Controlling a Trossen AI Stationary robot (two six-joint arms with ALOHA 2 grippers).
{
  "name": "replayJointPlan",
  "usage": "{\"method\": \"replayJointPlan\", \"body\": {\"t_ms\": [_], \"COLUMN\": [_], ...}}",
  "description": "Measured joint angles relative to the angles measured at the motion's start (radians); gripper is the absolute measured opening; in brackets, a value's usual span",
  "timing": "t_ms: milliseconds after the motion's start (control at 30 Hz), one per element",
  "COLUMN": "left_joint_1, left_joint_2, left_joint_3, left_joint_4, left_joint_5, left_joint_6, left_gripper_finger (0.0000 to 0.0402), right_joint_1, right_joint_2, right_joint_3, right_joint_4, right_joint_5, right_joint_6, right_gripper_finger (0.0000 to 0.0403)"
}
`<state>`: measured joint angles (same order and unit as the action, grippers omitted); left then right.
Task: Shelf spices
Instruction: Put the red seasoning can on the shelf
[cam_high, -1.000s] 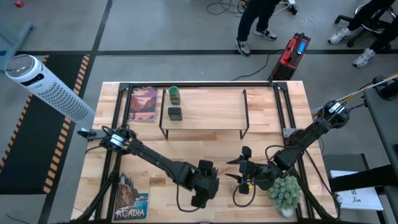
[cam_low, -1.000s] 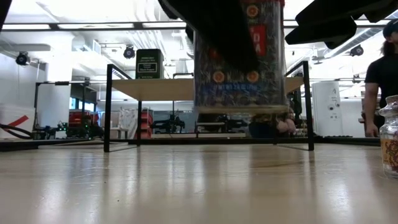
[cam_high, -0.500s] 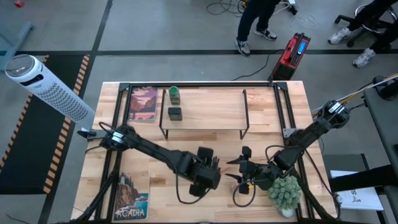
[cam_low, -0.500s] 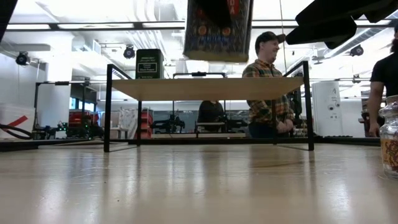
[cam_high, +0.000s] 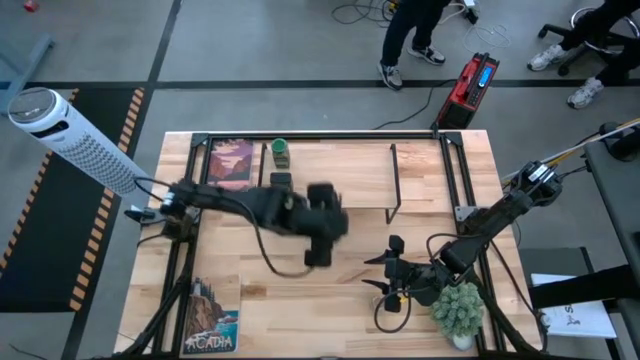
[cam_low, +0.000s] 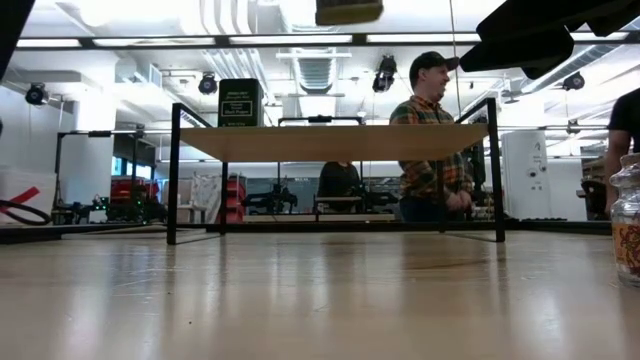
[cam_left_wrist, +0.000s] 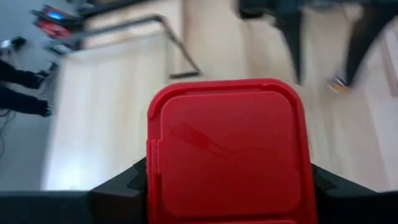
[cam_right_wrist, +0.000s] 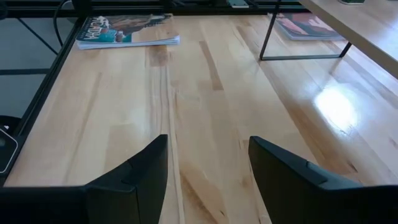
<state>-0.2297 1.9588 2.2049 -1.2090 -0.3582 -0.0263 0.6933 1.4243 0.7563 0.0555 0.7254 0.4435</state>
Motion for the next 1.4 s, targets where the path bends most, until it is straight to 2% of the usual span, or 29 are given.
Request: {"method": "replayJointPlan", "body": {"t_ms": [333, 600, 767, 967, 1100, 1400], "left_joint_1": [0.196, 0.357, 0.429, 0.453, 0.452, 0.452], "left_joint_2": [-0.109, -0.1, -0.099, -0.1, -0.1, -0.1], "left_joint_3": [-0.001, -0.027, -0.102, -0.202, -0.266, -0.343], "left_joint_4": [0.012, 0.011, 0.052, 0.085, 0.125, 0.157], "left_joint_5": [0.018, 0.146, 0.213, 0.226, 0.27, 0.337], "left_joint_6": [0.113, 0.194, 0.228, 0.259, 0.28, 0.279], "left_gripper_finger": [0.0205, 0.0205, 0.0206, 0.0206, 0.0206, 0.0206], "right_joint_1": [0.0, 0.0, 0.0, 0.0, 0.0, 0.0], "right_joint_2": [0.0, 0.0, 0.0, 0.0, 0.001, 0.0], "right_joint_3": [0.0, 0.0, 0.0, 0.0, 0.0, 0.0], "right_joint_4": [0.0, 0.0, 0.0, -0.011, -0.017, -0.016], "right_joint_5": [0.0, 0.0, 0.0, 0.0, 0.0, 0.0], "right_joint_6": [-0.002, -0.001, -0.001, 0.0, 0.002, 0.002], "right_gripper_finger": [0.0199, 0.0199, 0.0199, 0.0199, 0.0199, 0.0199]}}
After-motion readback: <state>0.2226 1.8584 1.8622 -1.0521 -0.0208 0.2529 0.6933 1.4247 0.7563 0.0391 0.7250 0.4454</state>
